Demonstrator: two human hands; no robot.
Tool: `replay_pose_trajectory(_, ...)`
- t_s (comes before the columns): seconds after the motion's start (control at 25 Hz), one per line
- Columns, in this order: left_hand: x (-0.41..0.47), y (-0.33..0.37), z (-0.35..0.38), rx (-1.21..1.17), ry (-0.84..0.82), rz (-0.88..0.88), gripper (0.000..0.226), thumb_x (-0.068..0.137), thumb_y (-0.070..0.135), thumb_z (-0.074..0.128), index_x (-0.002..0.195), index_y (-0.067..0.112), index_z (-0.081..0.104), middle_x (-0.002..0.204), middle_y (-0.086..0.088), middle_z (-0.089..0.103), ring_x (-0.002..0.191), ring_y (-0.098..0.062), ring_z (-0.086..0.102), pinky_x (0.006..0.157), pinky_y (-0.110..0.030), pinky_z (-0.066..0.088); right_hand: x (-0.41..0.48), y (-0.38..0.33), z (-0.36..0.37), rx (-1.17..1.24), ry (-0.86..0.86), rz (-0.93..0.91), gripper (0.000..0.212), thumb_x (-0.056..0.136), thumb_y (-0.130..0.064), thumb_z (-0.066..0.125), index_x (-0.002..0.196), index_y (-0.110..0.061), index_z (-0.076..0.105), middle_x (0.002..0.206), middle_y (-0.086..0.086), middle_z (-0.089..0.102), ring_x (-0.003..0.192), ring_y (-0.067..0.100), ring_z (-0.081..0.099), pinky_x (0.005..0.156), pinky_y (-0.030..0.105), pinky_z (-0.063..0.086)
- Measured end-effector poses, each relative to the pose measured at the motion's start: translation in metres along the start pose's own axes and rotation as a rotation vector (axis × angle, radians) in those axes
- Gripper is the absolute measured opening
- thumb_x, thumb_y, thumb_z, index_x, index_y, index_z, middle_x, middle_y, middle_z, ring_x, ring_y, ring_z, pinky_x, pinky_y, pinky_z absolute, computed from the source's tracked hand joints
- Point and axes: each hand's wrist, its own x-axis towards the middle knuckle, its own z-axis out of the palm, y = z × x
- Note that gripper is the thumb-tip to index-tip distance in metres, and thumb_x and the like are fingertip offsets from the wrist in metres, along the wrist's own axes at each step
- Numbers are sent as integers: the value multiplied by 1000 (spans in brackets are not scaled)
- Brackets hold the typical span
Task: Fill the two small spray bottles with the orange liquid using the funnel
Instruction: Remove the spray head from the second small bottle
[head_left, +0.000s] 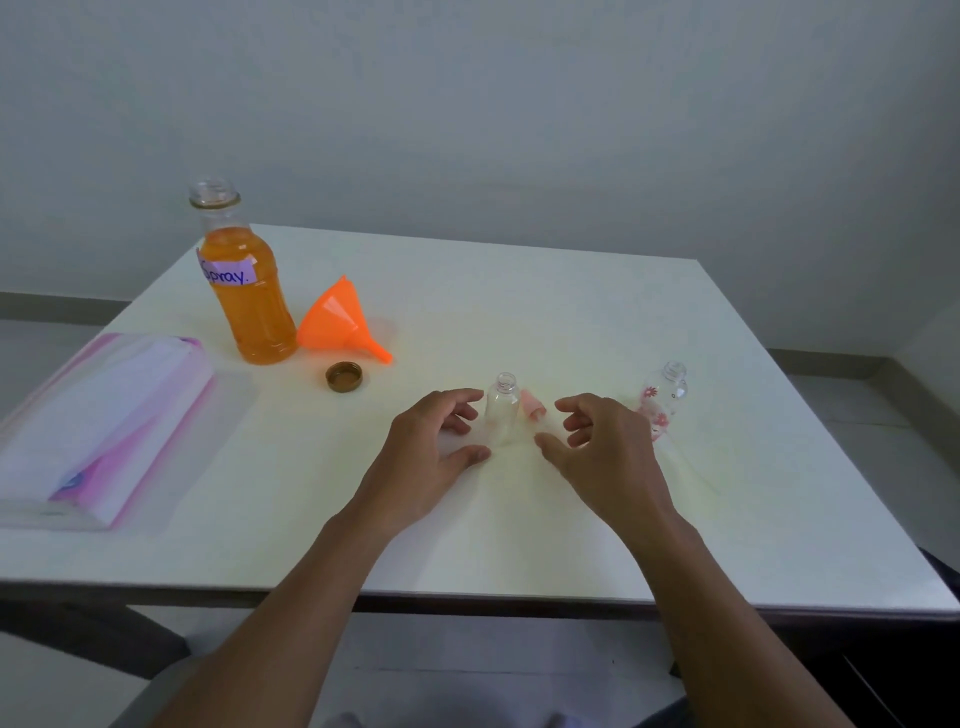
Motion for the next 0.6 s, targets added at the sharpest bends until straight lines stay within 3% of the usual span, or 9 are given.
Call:
replay_pose_trajectory(0.12, -17, -2, -15, 45, 48, -23, 47, 87, 19, 74, 130, 30, 58, 108, 17, 64, 99, 3, 59, 82, -5, 45, -28, -10, -2, 5, 194, -115, 33, 89, -23, 76, 120, -17, 68, 105, -1, 68, 87, 10, 61, 83, 32, 58)
replay_pose_trajectory(0.24, -30, 0, -48, 50, 243, -70, 34, 93, 20, 66, 124, 31, 61, 106, 18, 66, 97, 3, 62, 80, -7, 46, -60, -34, 4, 81, 408, -386, 21, 87, -8, 74, 108, -12, 73, 96, -1, 70, 76, 5, 58, 74, 13, 52)
replay_pose_trajectory(0.36, -34, 2, -91, 49, 455, -68, 26, 95, 16, 61, 119, 24, 64, 105, 10, 69, 95, -7, 64, 82, -15, 47, -71, -65, 24, 121, 335, -566, 20, 86, -3, 74, 104, -11, 74, 93, -2, 71, 76, 0, 53, 75, 7, 47)
replay_pose_trajectory(0.48, -22, -2, -135, 110, 576, -72, 32, 92, 11, 60, 123, 19, 61, 114, 2, 66, 96, -12, 63, 84, -24, 48, -53, -102, 48, 170, 202, -586, 21, 86, -2, 71, 104, -12, 74, 94, -1, 72, 75, 2, 56, 84, 5, 45)
replay_pose_trajectory(0.6, 3, -8, -173, 151, 650, -131, 45, 88, 14, 66, 131, 18, 52, 130, -1, 55, 107, -14, 57, 86, -25, 43, -19, -138, 74, 188, 52, -501, 23, 91, -11, 65, 113, -14, 70, 103, 1, 70, 87, 13, 63, 84, 33, 56)
